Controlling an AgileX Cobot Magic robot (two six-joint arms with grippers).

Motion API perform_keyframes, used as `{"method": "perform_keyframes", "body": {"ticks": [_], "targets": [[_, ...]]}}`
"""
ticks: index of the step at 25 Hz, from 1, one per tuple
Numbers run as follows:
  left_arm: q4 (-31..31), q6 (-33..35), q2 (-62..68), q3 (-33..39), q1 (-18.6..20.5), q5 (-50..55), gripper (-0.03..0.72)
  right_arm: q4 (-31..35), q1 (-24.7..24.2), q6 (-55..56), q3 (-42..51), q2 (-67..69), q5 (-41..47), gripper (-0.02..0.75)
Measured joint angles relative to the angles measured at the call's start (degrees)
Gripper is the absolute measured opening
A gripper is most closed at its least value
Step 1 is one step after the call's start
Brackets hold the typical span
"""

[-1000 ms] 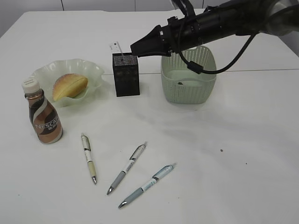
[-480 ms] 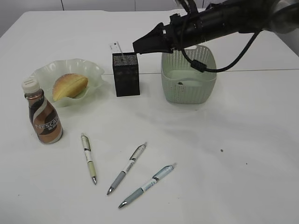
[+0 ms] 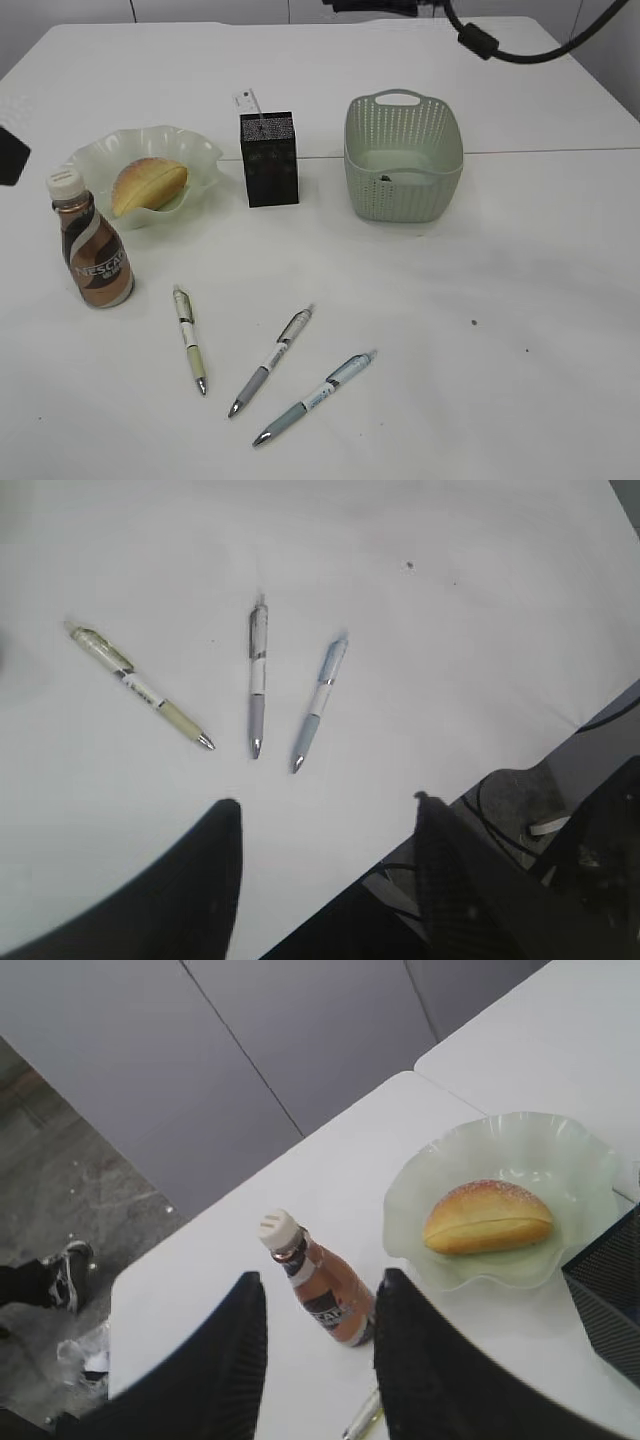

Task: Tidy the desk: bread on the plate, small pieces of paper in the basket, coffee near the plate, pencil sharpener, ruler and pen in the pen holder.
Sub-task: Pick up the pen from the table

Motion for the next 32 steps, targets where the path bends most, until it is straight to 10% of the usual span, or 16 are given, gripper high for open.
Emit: {"method": "perform_keyframes", "body": {"ticks": [32], "targets": [[1.83,1.81,10.87,-2.51,-0.31,-0.07,0.398,0.0,-2.55,3.33,33.25,-15.01,0.41,0.267]]}}
